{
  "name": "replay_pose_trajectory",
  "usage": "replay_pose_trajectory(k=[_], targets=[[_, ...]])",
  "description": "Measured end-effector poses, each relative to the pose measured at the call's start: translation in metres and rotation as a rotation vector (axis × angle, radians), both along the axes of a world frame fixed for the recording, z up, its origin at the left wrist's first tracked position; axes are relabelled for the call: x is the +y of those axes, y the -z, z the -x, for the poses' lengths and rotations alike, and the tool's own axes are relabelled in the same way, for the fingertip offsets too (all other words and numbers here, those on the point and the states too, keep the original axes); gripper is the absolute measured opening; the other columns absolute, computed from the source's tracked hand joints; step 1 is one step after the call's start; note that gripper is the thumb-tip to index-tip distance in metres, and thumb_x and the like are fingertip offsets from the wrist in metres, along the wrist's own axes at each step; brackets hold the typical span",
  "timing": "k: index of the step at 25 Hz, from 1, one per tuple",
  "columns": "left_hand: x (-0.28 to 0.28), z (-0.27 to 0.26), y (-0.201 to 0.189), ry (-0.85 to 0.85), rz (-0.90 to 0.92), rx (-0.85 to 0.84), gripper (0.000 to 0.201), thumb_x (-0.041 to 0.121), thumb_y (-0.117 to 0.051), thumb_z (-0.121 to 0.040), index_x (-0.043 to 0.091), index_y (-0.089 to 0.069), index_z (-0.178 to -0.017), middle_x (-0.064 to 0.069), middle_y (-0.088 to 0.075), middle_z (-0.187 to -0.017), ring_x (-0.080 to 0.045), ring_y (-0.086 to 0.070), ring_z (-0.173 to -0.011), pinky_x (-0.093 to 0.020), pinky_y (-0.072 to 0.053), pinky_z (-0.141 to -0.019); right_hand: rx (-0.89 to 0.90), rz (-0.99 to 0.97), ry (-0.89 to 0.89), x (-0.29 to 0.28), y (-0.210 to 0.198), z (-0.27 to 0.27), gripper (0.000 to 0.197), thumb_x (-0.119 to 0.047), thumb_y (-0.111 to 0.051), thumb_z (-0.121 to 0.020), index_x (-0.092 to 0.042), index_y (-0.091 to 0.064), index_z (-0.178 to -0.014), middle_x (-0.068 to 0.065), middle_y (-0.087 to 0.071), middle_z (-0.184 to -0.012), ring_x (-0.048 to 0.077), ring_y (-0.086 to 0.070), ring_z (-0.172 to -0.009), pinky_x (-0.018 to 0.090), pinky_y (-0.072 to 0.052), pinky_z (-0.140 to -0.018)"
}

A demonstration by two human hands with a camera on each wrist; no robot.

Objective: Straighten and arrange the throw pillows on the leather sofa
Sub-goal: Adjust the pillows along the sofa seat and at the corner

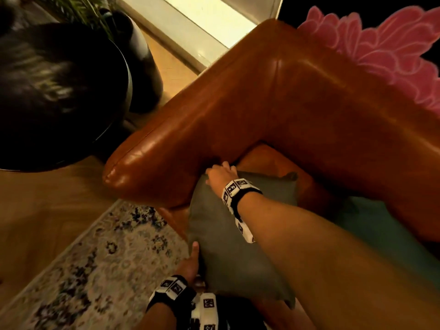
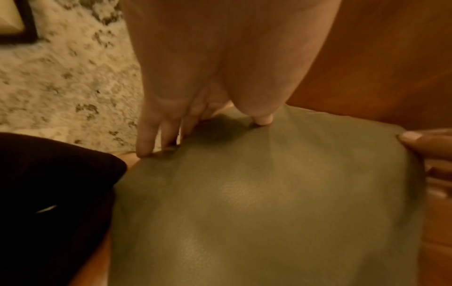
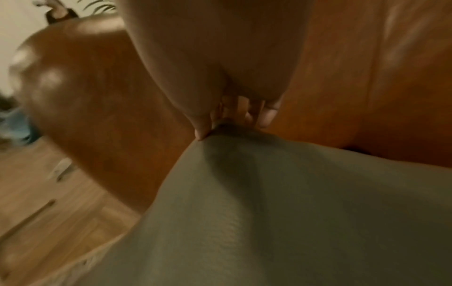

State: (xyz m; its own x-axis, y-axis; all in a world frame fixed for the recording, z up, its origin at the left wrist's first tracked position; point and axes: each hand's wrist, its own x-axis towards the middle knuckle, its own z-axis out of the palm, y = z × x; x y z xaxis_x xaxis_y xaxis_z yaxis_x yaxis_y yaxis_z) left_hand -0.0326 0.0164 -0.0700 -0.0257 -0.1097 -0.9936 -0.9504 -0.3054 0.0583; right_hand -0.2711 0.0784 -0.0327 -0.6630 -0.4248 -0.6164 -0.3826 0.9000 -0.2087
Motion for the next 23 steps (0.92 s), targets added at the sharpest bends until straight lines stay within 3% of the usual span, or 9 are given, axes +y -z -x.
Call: replay_pose_trajectory(k=[4,7,9,11,14,17,21,23], targets=[[0.025,0.044,-0.047,-0.067,0.125,0.132,0.108,0.087,-0.059,-0.059,0.005,-0.055,-0.129,-0.013,-0.063,-0.127,-0.035,-0.062,-0.108,-0.047,-0.053,-0.096,0.085,0.152,0.386,0.055,-0.052,0.043,0.028,-0.018,-0.049,-0.095,-0.015,-0.064,-0.119,0.017,-0.058,-0.126,0.04,-0.05,-0.12,0.045,-0.045,-0.101],[0.041,0.1,-0.096,-0.076,0.312,0.352,0.092,0.07,-0.071,-0.068,0.009,-0.052,-0.135,-0.013,-0.06,-0.133,-0.035,-0.059,-0.117,-0.042,-0.047,-0.102,0.187,0.247,0.555,0.111,-0.101,0.089,0.026,-0.011,-0.05,-0.096,-0.009,-0.065,-0.117,0.02,-0.063,-0.123,0.038,-0.057,-0.116,0.039,-0.048,-0.099],[0.047,0.134,-0.118,-0.08,0.391,0.475,0.091,0.066,-0.078,-0.062,0.015,-0.051,-0.133,-0.009,-0.06,-0.128,-0.032,-0.06,-0.114,-0.043,-0.048,-0.103,0.222,0.284,0.709,0.14,-0.12,0.112,0.025,-0.01,-0.05,-0.096,-0.01,-0.064,-0.118,0.017,-0.063,-0.125,0.035,-0.059,-0.116,0.034,-0.047,-0.095],[0.046,0.154,-0.123,-0.028,0.484,0.54,0.087,0.064,-0.08,-0.057,0.018,-0.054,-0.126,-0.008,-0.063,-0.126,-0.029,-0.062,-0.11,-0.043,-0.051,-0.099,0.199,0.239,0.79,0.161,-0.126,0.121,0.028,-0.013,-0.049,-0.097,-0.006,-0.061,-0.122,0.017,-0.061,-0.129,0.036,-0.058,-0.118,0.035,-0.047,-0.094],[0.05,0.161,-0.117,0.053,0.535,0.598,0.076,0.056,-0.082,-0.064,0.017,-0.057,-0.124,-0.006,-0.062,-0.124,-0.026,-0.06,-0.113,-0.033,-0.048,-0.096,0.154,0.242,0.842,0.183,-0.118,0.113,0.042,-0.029,-0.051,-0.098,-0.005,-0.055,-0.132,0.017,-0.058,-0.134,0.036,-0.055,-0.123,0.037,-0.046,-0.097],[0.055,0.152,-0.116,0.092,0.539,0.627,0.074,0.055,-0.08,-0.068,0.016,-0.055,-0.126,-0.002,-0.058,-0.119,-0.024,-0.058,-0.111,-0.03,-0.046,-0.09,0.187,0.324,0.871,0.184,-0.105,0.097,0.044,-0.028,-0.049,-0.1,-0.005,-0.049,-0.138,0.018,-0.054,-0.138,0.036,-0.051,-0.127,0.038,-0.044,-0.1],[0.046,0.149,-0.109,0.147,0.634,0.631,0.079,0.067,-0.072,-0.067,0.016,-0.053,-0.125,-0.011,-0.059,-0.128,-0.03,-0.058,-0.116,-0.045,-0.048,-0.101,0.272,0.438,0.905,0.168,-0.11,0.101,0.038,-0.022,-0.051,-0.099,-0.007,-0.054,-0.134,0.018,-0.055,-0.135,0.035,-0.052,-0.126,0.039,-0.044,-0.102],[0.044,0.153,-0.11,0.243,0.676,0.599,0.079,0.065,-0.071,-0.072,0.016,-0.048,-0.129,-0.016,-0.053,-0.134,-0.036,-0.053,-0.121,-0.048,-0.044,-0.105,0.287,0.515,0.959,0.166,-0.11,0.091,0.041,-0.019,-0.053,-0.097,-0.013,-0.05,-0.138,0.017,-0.049,-0.139,0.034,-0.049,-0.128,0.038,-0.041,-0.105]])
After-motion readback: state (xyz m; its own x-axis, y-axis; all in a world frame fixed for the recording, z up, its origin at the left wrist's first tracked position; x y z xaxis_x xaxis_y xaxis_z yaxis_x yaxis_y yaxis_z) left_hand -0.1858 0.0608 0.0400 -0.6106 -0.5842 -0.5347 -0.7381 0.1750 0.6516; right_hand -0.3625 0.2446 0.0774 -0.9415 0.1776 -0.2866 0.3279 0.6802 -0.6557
